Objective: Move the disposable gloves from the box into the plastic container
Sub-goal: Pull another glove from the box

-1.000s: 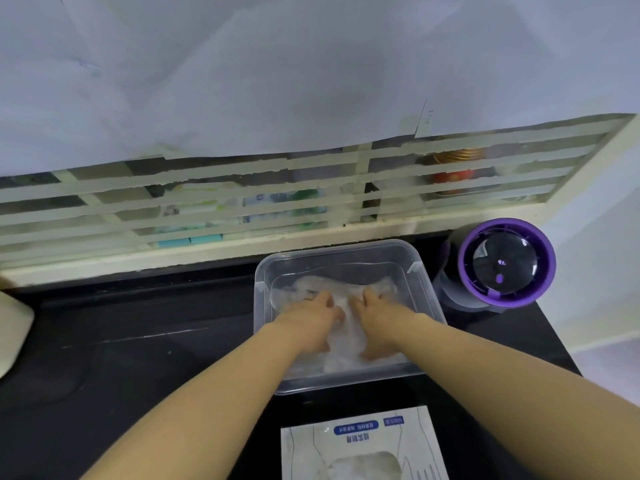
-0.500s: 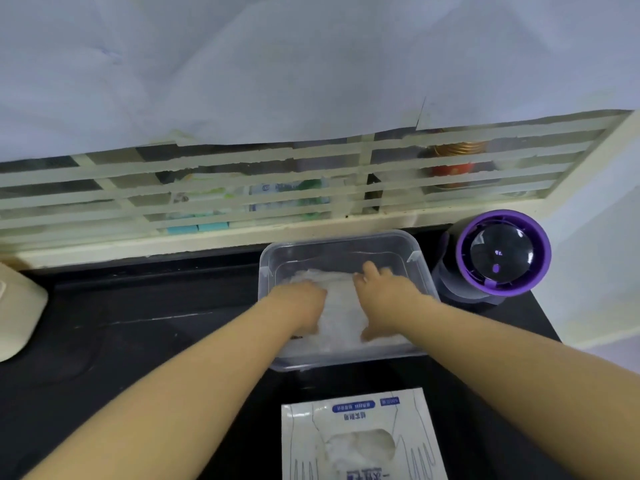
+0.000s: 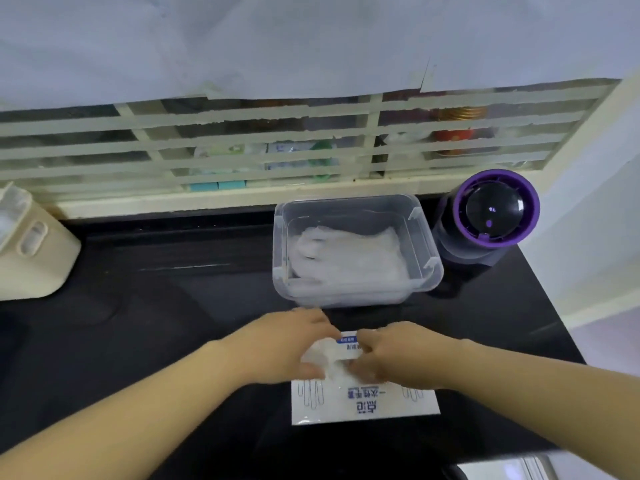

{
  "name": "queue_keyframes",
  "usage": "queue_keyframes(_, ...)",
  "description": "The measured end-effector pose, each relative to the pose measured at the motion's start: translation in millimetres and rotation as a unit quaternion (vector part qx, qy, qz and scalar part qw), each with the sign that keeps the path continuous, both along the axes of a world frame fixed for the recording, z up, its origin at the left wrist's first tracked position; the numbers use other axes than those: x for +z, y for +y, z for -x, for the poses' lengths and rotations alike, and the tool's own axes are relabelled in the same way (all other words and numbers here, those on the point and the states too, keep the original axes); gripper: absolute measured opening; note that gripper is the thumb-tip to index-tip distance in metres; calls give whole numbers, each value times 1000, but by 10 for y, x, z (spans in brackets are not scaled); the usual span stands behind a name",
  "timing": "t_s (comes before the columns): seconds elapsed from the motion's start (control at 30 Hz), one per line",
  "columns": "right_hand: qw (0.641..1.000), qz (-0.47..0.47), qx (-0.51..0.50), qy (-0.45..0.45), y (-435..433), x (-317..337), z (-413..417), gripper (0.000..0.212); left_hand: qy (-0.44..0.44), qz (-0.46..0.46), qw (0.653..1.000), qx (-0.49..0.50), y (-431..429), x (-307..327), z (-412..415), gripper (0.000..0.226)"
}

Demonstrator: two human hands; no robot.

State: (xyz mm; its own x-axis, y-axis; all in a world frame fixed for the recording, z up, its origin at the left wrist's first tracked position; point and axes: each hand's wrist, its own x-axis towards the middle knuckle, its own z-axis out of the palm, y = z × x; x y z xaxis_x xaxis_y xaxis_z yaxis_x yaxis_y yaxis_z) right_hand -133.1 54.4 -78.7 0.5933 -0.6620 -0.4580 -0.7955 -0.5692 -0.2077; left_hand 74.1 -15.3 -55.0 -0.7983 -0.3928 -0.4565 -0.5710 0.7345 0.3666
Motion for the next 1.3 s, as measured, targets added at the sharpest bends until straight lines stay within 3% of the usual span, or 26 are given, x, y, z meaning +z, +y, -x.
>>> queue_keyframes(0.07, 998, 58, 5, -7, 7, -149, -12, 25, -58, 4, 998, -26, 82, -191, -24, 87)
queue_keyframes(0.13, 995, 99, 31, 7, 31, -241, -17, 3, -86, 7, 996, -25, 119, -302, -28, 101)
queue_keyframes(0.17, 992, 123, 38, 7, 38, -313, 0, 14, -91, 8, 996, -23, 131, -335, -27, 103)
queue_keyframes(0.23, 993, 112, 40, -17, 51, -357, -23, 26, -97, 14, 995, -26, 138, -368, -22, 104)
queue_keyframes(0.43, 985, 153, 39, -72, 88, -69, 29, 36, -117, 22, 992, -34, 138, -362, -7, 104)
queue_keyframes(0.67, 993, 68, 87, -39, -32, 196, -21, 13, -117, 34, 992, -41, 141, -311, 4, 103)
queue_keyframes(0.83, 998, 38, 40, -21, 52, 132, -95, 37, -92, 22, 995, -25, 145, -319, -40, 105)
queue_keyframes(0.97, 995, 86, 46, -25, 82, -58, -171, 16, -99, 1, 995, -11, 160, -379, -93, 115)
queue_keyframes(1.03, 995, 89, 35, -21, 58, -124, -176, 17, -107, 10, 994, -17, 174, -414, -101, 118)
queue_keyframes(1.13, 994, 66, -10, -85, 56, -57, -156, 6, -112, 14, 993, -20, 175, -418, -100, 118)
queue_keyframes(1.3, 986, 61, -66, -142, -4, 296, -15, 13, -123, 29, 991, -33, 178, -393, -70, 118)
